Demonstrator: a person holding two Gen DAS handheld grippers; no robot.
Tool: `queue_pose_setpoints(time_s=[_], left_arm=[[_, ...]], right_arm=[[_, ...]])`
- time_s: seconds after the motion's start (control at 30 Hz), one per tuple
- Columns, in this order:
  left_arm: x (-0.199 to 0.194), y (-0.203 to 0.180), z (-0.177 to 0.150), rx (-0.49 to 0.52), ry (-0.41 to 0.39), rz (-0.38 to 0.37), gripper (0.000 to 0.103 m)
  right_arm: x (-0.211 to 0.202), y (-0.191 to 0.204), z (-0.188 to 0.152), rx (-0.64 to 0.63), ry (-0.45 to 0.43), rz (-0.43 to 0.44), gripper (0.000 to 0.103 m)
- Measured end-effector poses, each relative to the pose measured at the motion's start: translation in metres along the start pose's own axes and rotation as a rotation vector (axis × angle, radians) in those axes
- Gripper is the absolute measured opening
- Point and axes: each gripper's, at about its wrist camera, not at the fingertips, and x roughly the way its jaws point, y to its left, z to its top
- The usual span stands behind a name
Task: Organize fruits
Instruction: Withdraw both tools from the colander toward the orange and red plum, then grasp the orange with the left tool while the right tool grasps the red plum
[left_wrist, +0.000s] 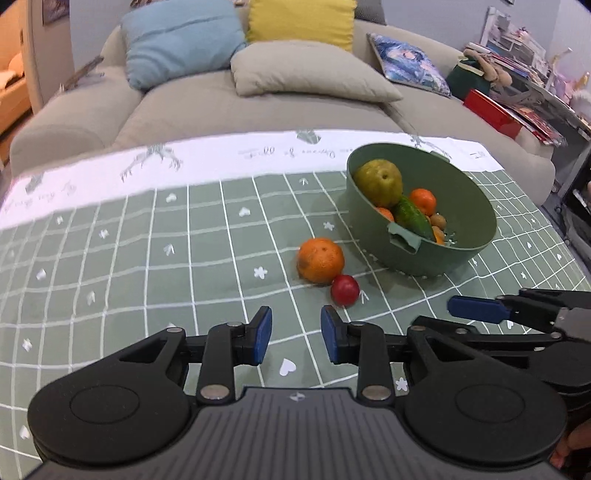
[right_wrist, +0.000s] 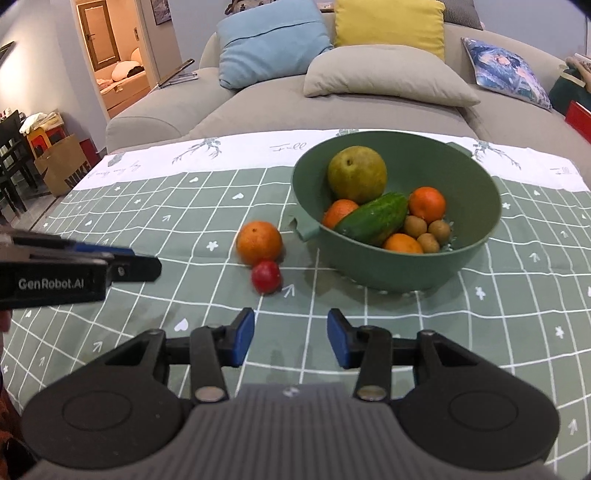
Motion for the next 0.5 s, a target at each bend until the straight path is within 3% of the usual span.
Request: queue_pose_setpoints(time_s=[0.23,0.5], left_arm=[[0.020,0.010,0.002,-0.038,0.035,0.002,0.043],[0.034,0.024,0.010,-0.055,0.049,-0.035,0.043]], right_arm=[[0.029,0.011,0.008,-0.022,0.001,0.013,0.040],[0.062,0.015,0.022,-0.028,0.016,0.020,0.036]])
